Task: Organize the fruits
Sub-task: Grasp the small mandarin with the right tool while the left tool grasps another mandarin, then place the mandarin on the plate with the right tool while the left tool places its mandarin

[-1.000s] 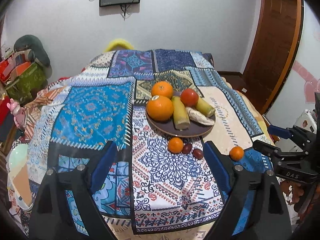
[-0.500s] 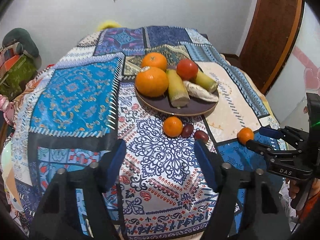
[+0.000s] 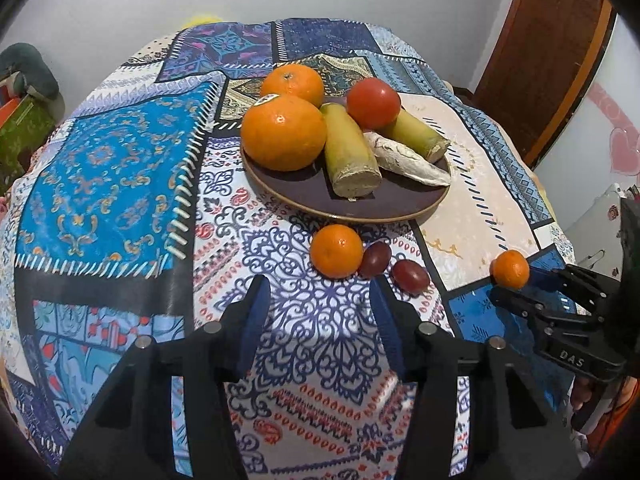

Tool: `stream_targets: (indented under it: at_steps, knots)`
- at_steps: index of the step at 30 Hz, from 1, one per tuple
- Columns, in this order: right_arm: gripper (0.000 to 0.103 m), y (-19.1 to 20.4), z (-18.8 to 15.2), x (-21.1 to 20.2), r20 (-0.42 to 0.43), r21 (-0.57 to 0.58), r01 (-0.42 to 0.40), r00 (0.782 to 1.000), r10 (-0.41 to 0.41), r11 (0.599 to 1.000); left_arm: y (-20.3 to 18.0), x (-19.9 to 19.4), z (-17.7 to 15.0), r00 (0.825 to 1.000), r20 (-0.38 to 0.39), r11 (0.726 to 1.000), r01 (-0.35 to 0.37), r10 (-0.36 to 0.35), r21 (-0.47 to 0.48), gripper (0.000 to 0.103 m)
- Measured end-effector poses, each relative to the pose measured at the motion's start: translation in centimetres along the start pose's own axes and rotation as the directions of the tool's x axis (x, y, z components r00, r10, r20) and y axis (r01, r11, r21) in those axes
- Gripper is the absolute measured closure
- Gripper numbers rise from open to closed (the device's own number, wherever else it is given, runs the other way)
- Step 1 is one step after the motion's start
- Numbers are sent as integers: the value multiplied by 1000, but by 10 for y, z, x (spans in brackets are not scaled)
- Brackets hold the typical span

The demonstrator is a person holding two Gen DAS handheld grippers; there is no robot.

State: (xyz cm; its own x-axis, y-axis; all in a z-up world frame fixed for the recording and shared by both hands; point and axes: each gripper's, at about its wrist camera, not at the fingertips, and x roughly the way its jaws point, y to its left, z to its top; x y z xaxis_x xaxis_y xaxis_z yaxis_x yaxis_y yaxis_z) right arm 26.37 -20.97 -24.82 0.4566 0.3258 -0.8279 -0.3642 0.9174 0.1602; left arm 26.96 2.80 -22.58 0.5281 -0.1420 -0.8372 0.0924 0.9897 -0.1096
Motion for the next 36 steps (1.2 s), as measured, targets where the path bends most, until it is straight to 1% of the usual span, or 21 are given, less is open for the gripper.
stream_targets:
  at_steps: [1,3,8,14,16,18,22,27,33,36]
  knots:
    - [65,0,0,-1,4,1,0,1000,0,1000,-1,3,2,1000,-3,1000,2,-2,2,51]
    - [68,-1,0,-2,7,-2,0,1000,0,1000,-3,9,5,1000,-6,1000,5,-5,4,51]
    - [68,-5,5,-3,12,9,-22,1000,22,1000,-4,19,13,1000,-3,1000,4,-5,-3,51]
    - [68,-3,13,-12,44,-7,-30,999,31,1000,-3,29,19,1000,-12,1000,16,-16,-18,61]
    - [68,-3,16,-14,55,-6,-36,998,37,999,-3,32,20,999,-17,999,41,-41,-34,66]
    - [68,-2,19,-17,63,-12,-42,997,43,999,-3,33,21,999,-18,998,47,-47,-46,68]
    - [68,2,23,-20,75,-25,-44,996,46,999,-3,33,22,998,-20,997,53,-54,-51,69]
    - [68,7,29,-23,87,-35,-46,995,48,998,-2,24,17,998,-12,998,55,-55,-42,70]
    - [68,16,39,-26,107,-52,-49,993,55,997,1,-5,14,998,44,999,35,-34,-29,70]
    - [68,21,45,-28,120,-65,-56,991,64,996,4,-17,17,997,73,999,29,-26,-35,70]
